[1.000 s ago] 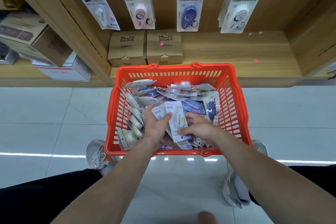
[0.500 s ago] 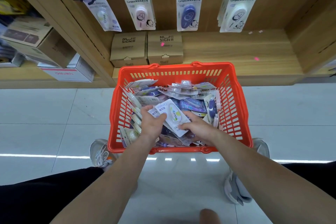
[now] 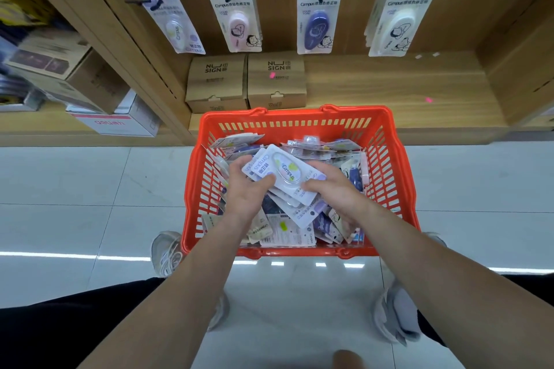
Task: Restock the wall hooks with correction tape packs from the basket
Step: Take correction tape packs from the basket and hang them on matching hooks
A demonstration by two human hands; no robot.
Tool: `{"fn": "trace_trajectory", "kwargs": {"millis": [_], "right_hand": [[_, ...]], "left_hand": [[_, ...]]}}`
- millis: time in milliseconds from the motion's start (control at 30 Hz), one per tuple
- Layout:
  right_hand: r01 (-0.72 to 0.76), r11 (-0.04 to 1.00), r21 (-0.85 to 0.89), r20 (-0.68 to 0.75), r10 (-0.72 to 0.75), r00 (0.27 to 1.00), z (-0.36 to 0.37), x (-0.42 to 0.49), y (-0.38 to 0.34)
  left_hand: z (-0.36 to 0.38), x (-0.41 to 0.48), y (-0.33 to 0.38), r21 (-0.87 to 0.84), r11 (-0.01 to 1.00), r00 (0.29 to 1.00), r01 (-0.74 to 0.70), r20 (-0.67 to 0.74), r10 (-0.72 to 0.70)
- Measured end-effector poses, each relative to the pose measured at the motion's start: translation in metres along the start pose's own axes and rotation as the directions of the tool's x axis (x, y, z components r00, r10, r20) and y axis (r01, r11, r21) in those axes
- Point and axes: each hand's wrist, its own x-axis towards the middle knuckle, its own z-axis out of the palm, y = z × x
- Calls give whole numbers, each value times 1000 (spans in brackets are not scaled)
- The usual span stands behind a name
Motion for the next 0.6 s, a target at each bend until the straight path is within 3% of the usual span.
{"fn": "trace_trajectory", "kwargs": {"millis": [167,333,533,600], "right_hand": [[19,987,157,-107,-3,994,0,0,-3],[72,973,217,-149,-40,988,-2,-4,-7],[112,975,190,-388,-30,921,3,4,-11],[129,989,75,-356,-94,930,9,2,-14]], "left_hand": [[-4,-2,8,-30,1000,1000,0,28,1],[-9,-6,13,67,996,983,-56,178,43],[-7,-3,20,72,996,978,-59,204,43],[-1,-4,20,95,992,985,-82,158,66]]}}
